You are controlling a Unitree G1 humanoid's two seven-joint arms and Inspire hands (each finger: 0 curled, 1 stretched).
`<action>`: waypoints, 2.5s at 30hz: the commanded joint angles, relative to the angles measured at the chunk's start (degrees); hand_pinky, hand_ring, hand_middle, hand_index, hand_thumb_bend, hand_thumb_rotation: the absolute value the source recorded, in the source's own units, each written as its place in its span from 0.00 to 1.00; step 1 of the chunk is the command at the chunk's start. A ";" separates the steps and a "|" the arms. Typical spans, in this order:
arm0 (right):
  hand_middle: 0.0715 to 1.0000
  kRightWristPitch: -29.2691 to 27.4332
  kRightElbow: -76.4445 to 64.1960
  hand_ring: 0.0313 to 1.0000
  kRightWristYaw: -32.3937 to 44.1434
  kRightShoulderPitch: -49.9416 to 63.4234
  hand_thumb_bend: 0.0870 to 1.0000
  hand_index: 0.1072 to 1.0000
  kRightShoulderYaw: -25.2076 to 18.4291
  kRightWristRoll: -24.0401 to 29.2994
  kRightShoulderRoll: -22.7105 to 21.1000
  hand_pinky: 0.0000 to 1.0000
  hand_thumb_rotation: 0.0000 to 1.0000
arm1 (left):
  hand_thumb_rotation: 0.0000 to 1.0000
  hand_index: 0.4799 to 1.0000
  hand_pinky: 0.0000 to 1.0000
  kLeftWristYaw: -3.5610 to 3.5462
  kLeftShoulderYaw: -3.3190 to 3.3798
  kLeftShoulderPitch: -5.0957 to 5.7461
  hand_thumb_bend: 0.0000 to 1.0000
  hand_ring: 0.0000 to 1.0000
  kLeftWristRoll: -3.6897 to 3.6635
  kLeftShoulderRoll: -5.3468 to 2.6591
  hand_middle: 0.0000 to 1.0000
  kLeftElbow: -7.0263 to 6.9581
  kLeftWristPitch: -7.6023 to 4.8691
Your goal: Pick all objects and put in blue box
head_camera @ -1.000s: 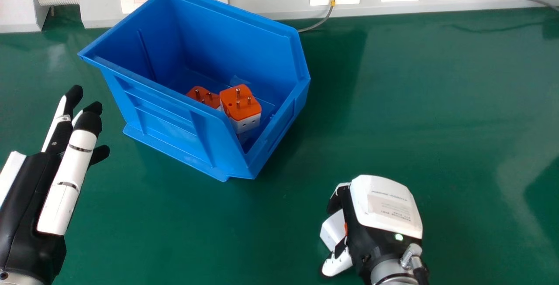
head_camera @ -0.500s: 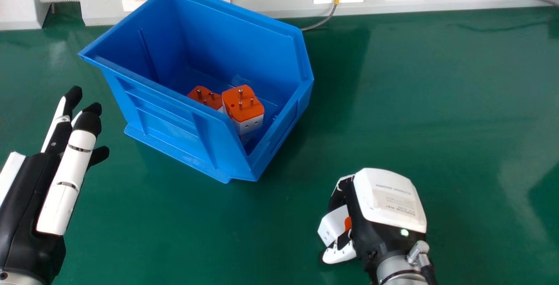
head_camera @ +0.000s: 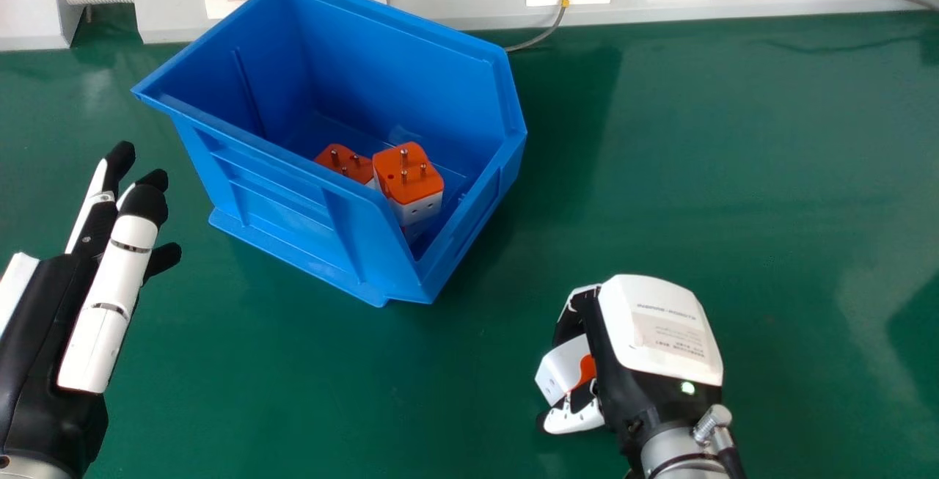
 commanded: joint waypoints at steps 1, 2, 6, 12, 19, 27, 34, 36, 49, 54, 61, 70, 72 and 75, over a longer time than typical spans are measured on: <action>0.49 -1.02 -2.51 0.44 -1.16 -0.01 0.45 0.42 -0.95 0.93 -0.06 0.35 0.00 | 1.00 1.00 0.89 0.18 0.63 -0.02 0.50 0.96 -0.07 0.54 0.97 -1.33 -0.10; 0.49 -1.23 -2.98 0.44 -1.05 0.09 0.45 0.42 -1.22 1.25 -0.05 0.35 0.00 | 1.00 1.00 0.89 0.20 0.62 -0.02 0.50 0.96 -0.05 0.54 0.97 -1.34 -0.07; 0.49 -1.33 -4.98 0.43 -0.50 0.51 0.45 0.41 -1.86 2.29 0.11 0.34 0.00 | 1.00 1.00 0.89 0.17 0.75 0.01 0.50 0.96 -0.12 0.58 0.97 -1.34 -0.04; 0.49 -2.32 -10.45 0.43 0.33 1.98 0.45 0.38 -2.65 3.34 -0.28 0.35 0.00 | 1.00 1.00 0.89 0.11 0.96 -0.09 0.51 0.96 -0.11 0.73 0.97 -1.08 -0.04; 0.48 -4.61 -15.57 0.44 -2.05 3.48 0.45 0.38 -3.98 4.78 0.87 0.38 0.00 | 1.00 1.00 0.89 0.02 1.29 -0.44 0.51 0.96 -0.07 1.02 0.97 -0.75 0.19; 0.48 -4.45 -20.87 0.44 -1.17 3.75 0.45 0.38 -4.44 4.03 2.63 0.37 0.00 | 1.00 1.00 0.89 -0.13 1.52 -0.89 0.51 0.96 0.11 1.33 0.97 0.18 -0.12; 0.48 -5.64 -25.05 0.42 -0.82 2.58 0.44 0.42 -4.87 3.27 3.33 0.34 0.00 | 1.00 1.00 0.89 -0.12 1.47 -0.98 0.51 0.96 0.49 1.36 0.97 0.71 -0.56; 0.49 -6.14 -25.54 0.42 -0.77 1.24 0.44 0.42 -5.06 2.77 3.47 0.34 0.00 | 1.00 1.00 0.89 -0.15 1.47 -1.02 0.51 0.96 0.57 1.40 0.97 0.94 -0.71; 0.50 -9.29 -23.30 0.43 -0.94 -7.53 0.44 0.42 -7.48 3.86 4.56 0.33 0.00 | 1.00 1.00 0.89 -0.13 1.00 -0.80 0.51 0.96 1.52 1.10 0.97 1.52 -1.98; 0.50 -9.53 -18.24 0.43 -0.28 -13.71 0.44 0.42 -8.62 4.76 5.10 0.33 0.00 | 1.00 1.00 0.89 -0.09 0.75 -0.44 0.50 0.96 1.84 0.90 0.97 1.63 -2.73; 0.50 -11.19 -9.43 0.42 -0.75 -21.83 0.44 0.44 -9.45 7.82 4.78 0.32 0.00 | 1.00 1.00 0.89 0.05 0.36 0.06 0.49 0.96 2.43 0.64 0.97 1.65 -3.73; 0.49 -15.10 3.69 0.41 -2.92 -33.11 0.44 0.46 -9.13 11.96 5.00 0.31 0.00 | 1.00 1.00 0.89 0.14 0.17 1.05 0.48 0.96 2.64 0.20 0.97 1.60 -5.15; 0.49 -15.69 5.97 0.41 -3.26 -34.82 0.44 0.46 -9.17 12.77 5.24 0.31 0.00 | 1.00 1.00 0.89 0.22 0.06 1.29 0.48 0.96 2.70 0.12 0.97 1.33 -5.23; 0.49 -16.69 12.77 0.41 -3.92 -39.78 0.44 0.46 -8.73 13.93 5.69 0.31 0.00 | 1.00 1.00 0.89 0.35 -0.09 1.64 0.48 0.96 2.72 -0.07 0.97 0.98 -5.29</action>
